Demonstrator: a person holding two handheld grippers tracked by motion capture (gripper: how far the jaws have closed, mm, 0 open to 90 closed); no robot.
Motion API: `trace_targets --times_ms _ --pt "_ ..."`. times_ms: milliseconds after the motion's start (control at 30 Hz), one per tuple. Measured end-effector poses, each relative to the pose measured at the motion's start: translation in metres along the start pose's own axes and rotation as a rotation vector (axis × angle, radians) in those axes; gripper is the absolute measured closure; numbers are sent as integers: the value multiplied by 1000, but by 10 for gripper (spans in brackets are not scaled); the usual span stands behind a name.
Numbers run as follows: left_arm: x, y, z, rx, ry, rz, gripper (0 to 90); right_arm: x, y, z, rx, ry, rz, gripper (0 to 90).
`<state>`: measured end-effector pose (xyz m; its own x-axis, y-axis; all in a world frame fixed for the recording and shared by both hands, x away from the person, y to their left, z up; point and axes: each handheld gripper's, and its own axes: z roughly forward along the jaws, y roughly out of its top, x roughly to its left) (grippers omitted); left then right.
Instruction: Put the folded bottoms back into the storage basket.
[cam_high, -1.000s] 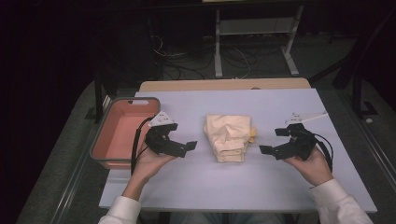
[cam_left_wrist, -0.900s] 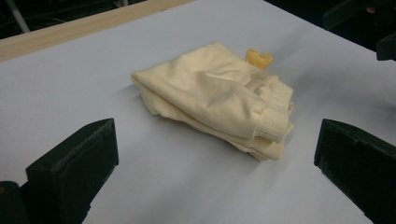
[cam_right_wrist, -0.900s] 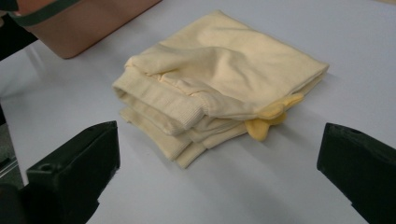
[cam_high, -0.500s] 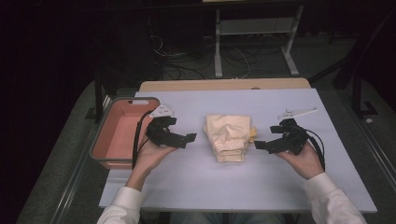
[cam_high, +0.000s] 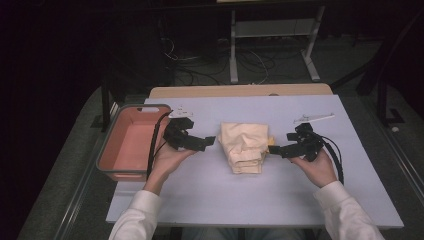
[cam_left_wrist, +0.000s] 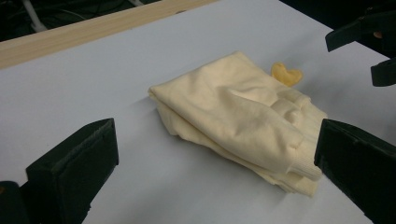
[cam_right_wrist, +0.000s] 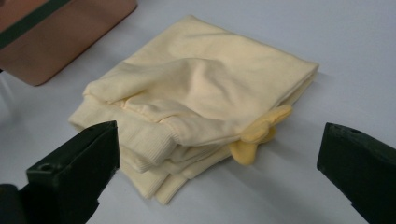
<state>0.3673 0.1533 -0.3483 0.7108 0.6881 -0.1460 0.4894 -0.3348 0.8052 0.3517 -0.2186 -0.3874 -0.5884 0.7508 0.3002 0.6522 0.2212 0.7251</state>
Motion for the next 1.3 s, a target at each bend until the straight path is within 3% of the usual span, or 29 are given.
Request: trace_targets --times_ms 300,433,533,867,1133,1300 --pt "1 2 12 7 -1 -12 0 -4 0 10 1 -6 28 0" --pt "6 4 21 3 0 -43 0 -5 0 14 -6 -8 50 0" --pt "11 4 27 0 -17 -81 0 -7 -1 17 -15 3 97 0" --pt "24 1 42 0 1 -135 0 -10 -2 30 17 -10 145 0" --pt "33 -2 56 -1 12 -188 0 -13 -4 43 25 -15 229 0" --pt "36 -2 65 -2 12 -206 0 -14 -4 50 35 -15 252 0"
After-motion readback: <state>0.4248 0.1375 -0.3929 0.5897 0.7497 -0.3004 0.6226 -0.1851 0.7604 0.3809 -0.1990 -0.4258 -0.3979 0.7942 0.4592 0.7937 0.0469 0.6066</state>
